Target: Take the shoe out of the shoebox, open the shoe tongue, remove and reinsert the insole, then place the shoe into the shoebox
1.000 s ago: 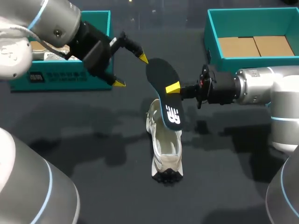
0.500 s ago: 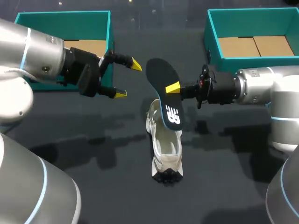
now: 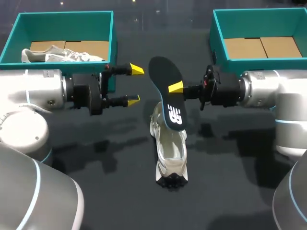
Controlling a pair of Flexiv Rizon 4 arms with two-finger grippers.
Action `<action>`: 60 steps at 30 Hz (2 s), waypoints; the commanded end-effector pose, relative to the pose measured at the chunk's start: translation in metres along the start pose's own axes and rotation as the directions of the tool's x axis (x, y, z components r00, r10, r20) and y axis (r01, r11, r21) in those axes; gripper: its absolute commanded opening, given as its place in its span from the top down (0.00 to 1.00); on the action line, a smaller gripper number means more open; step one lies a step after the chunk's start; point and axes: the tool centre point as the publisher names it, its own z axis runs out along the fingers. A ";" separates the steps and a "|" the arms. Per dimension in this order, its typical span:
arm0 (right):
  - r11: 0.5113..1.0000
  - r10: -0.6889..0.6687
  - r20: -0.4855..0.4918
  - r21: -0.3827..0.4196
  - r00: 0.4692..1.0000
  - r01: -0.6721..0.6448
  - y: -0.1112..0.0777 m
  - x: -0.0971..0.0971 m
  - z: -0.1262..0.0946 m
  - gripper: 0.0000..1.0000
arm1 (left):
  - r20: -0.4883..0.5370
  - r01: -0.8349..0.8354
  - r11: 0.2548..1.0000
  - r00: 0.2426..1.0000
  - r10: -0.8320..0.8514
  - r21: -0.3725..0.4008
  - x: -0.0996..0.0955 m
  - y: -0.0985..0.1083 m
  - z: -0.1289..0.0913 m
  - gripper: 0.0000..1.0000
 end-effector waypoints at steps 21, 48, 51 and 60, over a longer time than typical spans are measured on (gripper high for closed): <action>1.000 -0.017 0.019 0.014 1.000 0.017 0.008 -0.018 0.011 1.00 | 0.092 -0.057 0.998 0.994 0.057 -0.005 -0.001 -0.006 0.035 0.00; 0.997 -0.065 0.045 0.048 0.997 0.063 0.010 -0.025 0.010 1.00 | 0.011 -0.060 0.997 0.998 0.060 0.047 0.004 -0.016 0.062 0.62; 0.997 -0.065 0.041 0.047 0.997 0.063 0.010 -0.025 0.010 1.00 | 0.009 -0.061 0.997 0.998 0.060 0.041 0.005 -0.016 0.065 0.69; 0.997 -0.062 0.036 0.050 0.997 0.060 0.008 -0.026 0.009 1.00 | 0.008 -0.066 0.998 0.998 0.066 0.019 0.005 -0.015 0.069 0.73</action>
